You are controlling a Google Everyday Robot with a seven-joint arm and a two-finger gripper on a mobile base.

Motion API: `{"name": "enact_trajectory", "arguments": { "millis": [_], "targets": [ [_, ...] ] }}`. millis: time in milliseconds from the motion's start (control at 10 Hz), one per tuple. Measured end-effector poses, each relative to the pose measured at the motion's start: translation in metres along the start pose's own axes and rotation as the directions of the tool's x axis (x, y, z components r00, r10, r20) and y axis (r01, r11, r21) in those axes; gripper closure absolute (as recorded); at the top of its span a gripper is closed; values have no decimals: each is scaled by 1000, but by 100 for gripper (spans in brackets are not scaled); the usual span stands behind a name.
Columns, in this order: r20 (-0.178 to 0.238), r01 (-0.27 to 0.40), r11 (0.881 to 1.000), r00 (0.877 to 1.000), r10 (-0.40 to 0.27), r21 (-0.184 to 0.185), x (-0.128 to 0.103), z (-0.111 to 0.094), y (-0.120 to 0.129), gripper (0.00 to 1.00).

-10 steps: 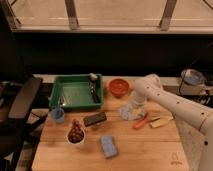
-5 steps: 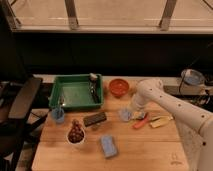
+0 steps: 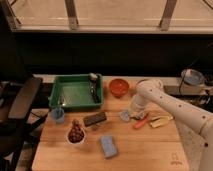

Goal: Wipe table surface with towel

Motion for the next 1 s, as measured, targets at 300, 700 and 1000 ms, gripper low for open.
{"name": "enact_trajectory", "arguments": {
  "millis": [300, 700, 1000],
  "targets": [
    [-8, -2, 1000, 1000, 2, -12, -9, -16, 44, 100],
    [-37, -5, 999, 999, 4, -32, -2, -23, 47, 100],
    [-40, -4, 999, 999, 2, -36, 9, -16, 19, 100]
  ]
}}
